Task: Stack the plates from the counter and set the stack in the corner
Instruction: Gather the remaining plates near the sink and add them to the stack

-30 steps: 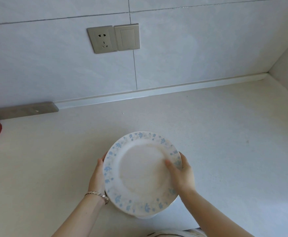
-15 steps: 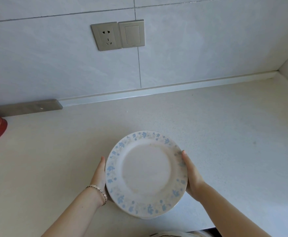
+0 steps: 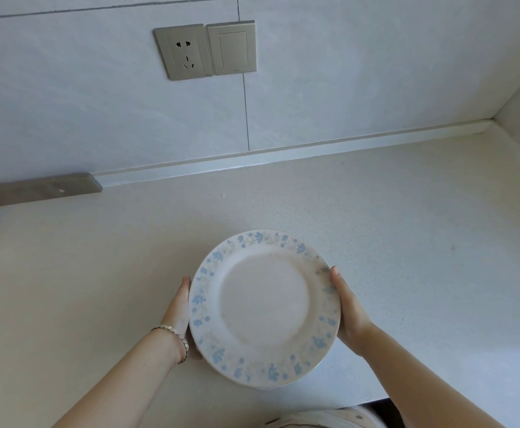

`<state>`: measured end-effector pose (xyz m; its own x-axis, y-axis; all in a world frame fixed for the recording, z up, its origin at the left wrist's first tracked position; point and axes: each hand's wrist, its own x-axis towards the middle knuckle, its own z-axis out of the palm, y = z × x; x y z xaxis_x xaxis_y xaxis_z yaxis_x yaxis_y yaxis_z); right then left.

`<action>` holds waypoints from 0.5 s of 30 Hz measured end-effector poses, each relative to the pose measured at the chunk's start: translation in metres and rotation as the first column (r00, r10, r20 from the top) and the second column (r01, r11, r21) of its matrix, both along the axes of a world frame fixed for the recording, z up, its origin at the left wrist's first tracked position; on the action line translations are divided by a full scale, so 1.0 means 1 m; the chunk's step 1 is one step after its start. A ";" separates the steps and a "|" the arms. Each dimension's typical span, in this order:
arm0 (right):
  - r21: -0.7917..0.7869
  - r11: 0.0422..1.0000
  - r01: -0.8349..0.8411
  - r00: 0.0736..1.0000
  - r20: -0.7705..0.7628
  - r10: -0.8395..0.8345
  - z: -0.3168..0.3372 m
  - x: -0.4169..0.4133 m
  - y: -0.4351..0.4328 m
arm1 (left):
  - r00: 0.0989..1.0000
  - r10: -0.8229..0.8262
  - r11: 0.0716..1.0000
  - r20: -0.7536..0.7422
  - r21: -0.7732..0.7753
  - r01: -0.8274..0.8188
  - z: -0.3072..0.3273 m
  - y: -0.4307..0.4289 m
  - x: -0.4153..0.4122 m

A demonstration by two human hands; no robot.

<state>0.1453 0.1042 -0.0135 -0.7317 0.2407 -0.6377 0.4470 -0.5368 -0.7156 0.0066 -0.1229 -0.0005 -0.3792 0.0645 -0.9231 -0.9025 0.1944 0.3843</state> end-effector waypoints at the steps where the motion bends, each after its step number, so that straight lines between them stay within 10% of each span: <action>1: 0.002 1.000 0.003 1.000 0.018 -0.003 -0.005 0.002 0.002 | 1.000 -0.009 1.000 -0.016 -0.026 0.009 -0.003 0.000 -0.003; 15: -0.046 0.969 0.242 0.953 0.201 -0.228 -0.038 0.015 0.010 | 0.974 -0.221 0.939 -0.058 0.256 0.229 -0.006 -0.001 -0.022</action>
